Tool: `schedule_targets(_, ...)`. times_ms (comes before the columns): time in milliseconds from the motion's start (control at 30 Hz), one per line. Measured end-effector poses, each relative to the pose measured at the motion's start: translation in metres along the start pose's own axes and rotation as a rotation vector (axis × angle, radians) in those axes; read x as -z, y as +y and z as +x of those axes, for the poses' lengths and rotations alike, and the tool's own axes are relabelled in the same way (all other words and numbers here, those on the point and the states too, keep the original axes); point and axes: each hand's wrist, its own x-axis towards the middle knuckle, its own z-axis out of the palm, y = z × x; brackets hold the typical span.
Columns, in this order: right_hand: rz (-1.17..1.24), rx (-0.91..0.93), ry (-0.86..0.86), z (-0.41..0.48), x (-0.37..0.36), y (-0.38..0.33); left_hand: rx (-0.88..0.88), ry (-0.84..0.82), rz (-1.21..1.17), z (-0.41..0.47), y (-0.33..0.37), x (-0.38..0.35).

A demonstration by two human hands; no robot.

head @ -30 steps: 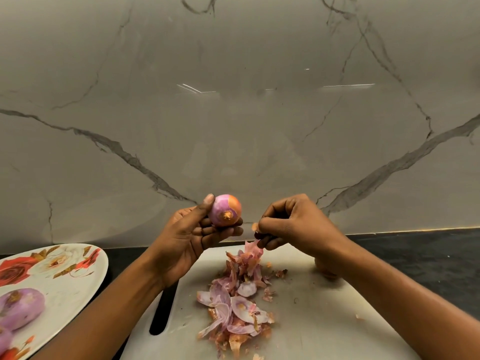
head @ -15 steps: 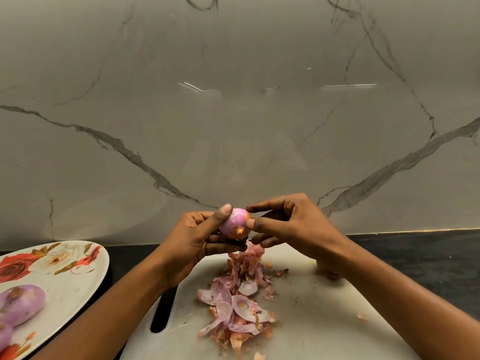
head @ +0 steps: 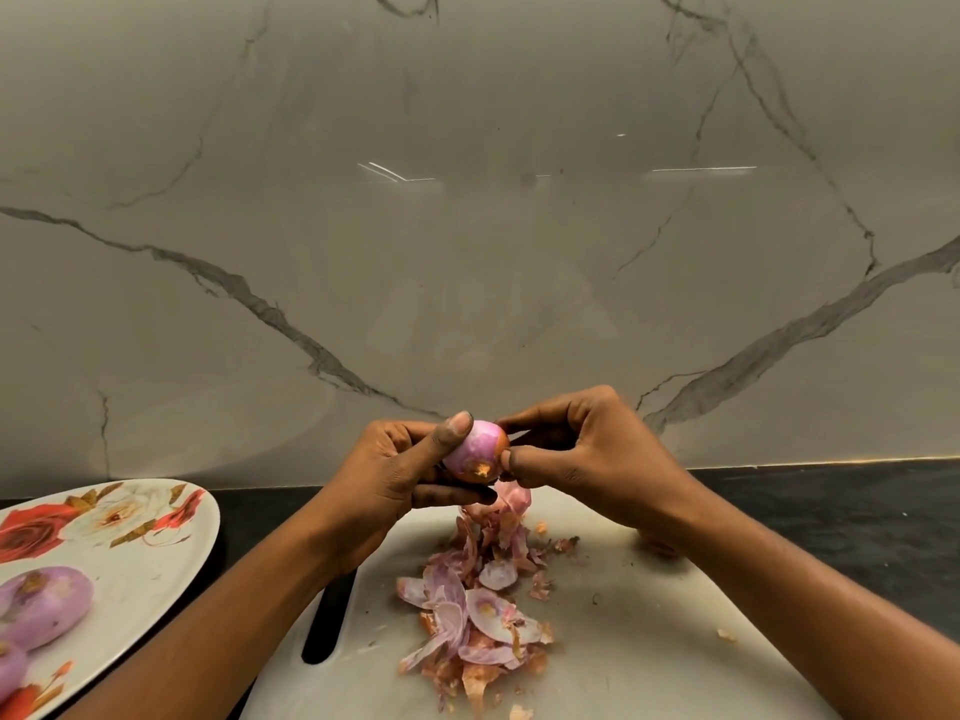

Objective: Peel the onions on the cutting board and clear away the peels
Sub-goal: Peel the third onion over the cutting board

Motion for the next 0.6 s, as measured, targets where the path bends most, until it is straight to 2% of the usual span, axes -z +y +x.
schedule_targets(133,0.007,0.0,0.045,0.0014,0.001,0.0005,0.0,-0.009,-0.046,-0.0012,0.0029,-0.0016)
schedule_targets(267,0.095,-0.011,-0.006,-0.0004,0.0014,-0.0035,-0.01,0.002,-0.049,-0.0013,0.0021,0.0013)
schedule_targets(600,-0.002,-0.024,0.009,0.0018,-0.0001,-0.0019,-0.011,-0.01,-0.034,-0.0001,0.0,0.0017)
